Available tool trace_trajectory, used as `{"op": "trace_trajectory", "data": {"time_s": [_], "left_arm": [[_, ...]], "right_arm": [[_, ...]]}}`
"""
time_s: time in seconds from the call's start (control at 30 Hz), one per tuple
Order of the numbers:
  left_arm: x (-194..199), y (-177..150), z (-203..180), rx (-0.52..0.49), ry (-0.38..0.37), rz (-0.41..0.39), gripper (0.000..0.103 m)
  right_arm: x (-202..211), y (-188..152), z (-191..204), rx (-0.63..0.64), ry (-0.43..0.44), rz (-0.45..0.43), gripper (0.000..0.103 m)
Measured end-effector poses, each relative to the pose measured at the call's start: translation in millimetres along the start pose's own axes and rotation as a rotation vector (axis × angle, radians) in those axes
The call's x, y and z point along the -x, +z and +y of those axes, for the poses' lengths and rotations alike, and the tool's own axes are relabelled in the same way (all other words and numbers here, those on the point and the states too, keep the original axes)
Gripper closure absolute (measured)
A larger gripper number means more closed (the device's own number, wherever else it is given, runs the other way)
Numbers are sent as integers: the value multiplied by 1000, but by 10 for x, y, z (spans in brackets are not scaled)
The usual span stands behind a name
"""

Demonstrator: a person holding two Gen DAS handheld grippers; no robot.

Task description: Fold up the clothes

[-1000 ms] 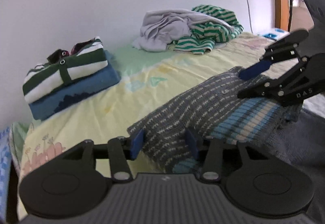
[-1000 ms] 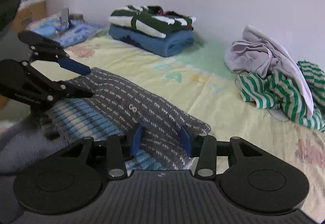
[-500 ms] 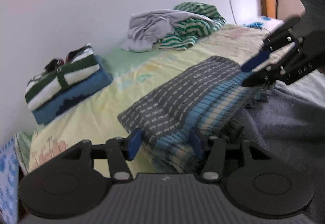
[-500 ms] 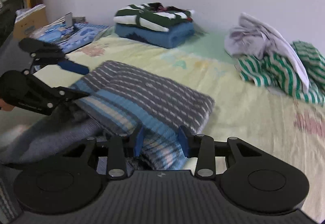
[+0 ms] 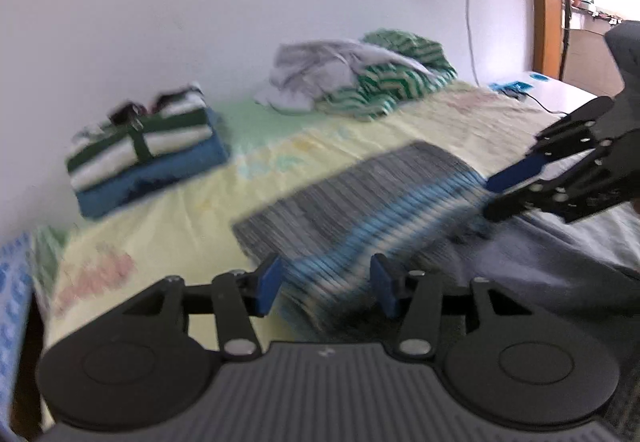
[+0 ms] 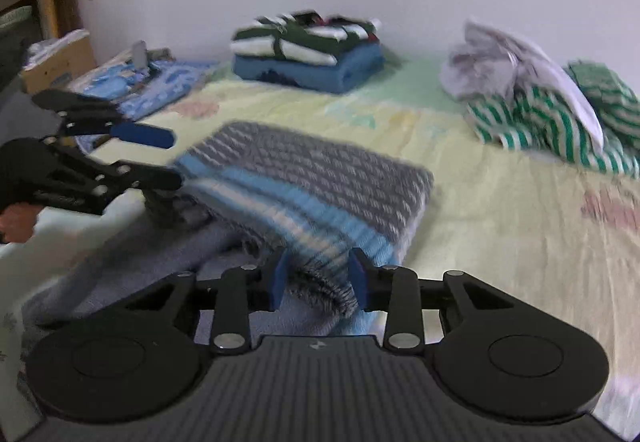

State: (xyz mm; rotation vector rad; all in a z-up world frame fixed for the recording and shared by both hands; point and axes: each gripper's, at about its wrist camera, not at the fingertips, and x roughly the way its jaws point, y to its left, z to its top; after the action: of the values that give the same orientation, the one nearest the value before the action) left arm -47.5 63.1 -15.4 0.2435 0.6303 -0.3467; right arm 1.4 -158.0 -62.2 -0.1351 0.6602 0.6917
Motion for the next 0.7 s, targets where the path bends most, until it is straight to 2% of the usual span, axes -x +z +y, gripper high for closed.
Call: {"op": "trace_trajectory", "data": {"time_s": [0.07,0.2,0.3,0.33,0.4,0.5,0.53,0.63,0.7], "left_arm": [[-30,-76,-25,-5,18,14,53],[-62,-149,-9,0,29,45,49],[-16,-62,-32,-5,52,59,51],[50,-14,-41,11,60,41,54],[215,65,-65,46,57,-22,55],[276,143,-143,75,25,-62,48],[213,144,-163,79,24,-51,48],[-35,75,-159,107,41,12,51],[-120,-5,-113,145,54,38,47]], "right_arm": [[-14,-35,-45,-51,-5,-3,67],[-16,-88,20,0,-28,-19,66],[-3,-74,33,-10,-35,-19,63],[21,-54,33,-13,-32,-18,63],[108,-33,15,-39,-15,-38,67],[203,-54,-27,-105,8,-71,86],[194,-64,-25,-110,8,-68,93],[120,-99,0,-97,10,-56,95],[98,-95,-2,-95,12,-44,95]]}}
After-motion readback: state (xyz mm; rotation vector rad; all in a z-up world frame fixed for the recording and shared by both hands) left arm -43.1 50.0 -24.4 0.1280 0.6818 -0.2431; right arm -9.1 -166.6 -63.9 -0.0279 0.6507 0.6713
